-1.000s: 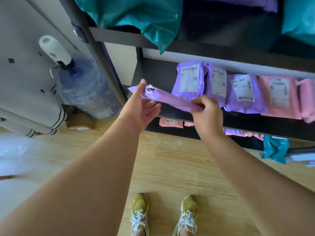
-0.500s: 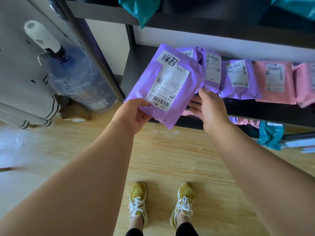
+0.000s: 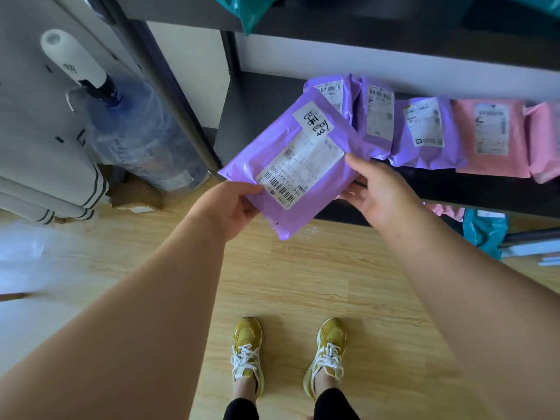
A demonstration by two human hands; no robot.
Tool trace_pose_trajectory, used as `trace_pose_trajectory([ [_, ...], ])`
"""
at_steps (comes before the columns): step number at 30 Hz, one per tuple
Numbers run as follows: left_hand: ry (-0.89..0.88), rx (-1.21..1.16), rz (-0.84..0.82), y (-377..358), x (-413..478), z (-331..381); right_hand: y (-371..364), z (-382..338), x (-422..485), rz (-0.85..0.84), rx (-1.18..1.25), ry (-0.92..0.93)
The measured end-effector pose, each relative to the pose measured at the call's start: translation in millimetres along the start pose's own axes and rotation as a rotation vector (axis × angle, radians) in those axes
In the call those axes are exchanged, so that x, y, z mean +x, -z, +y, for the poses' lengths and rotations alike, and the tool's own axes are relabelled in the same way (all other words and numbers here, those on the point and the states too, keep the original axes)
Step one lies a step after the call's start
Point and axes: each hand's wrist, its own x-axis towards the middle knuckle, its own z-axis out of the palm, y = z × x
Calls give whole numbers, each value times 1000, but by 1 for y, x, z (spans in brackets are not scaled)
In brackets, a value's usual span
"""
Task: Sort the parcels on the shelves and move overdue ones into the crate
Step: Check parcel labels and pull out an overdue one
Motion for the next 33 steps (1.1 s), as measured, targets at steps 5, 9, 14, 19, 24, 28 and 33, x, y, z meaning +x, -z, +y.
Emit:
trace_pose_trajectory([
  [5, -55, 306, 36, 6, 10, 13, 7, -11, 1, 204, -319, 169],
  [9, -147, 643, 18, -14, 8, 31, 0, -14, -1, 78, -673, 333],
  [14, -195, 710, -56, -44, 10, 48, -7, -7, 3, -90, -935, 317],
  [19, -295, 718, 127, -54, 14, 46, -2, 2, 3, -118, -811, 293],
  [24, -292, 470, 298, -56, 18, 30, 3, 4, -1, -39, -390, 94],
  [28, -122, 428, 99, -52, 14, 12, 5, 0, 1, -55, -90, -21],
  [33, -61, 264, -64, -54, 18, -4, 3, -1, 2, -141, 0, -66],
])
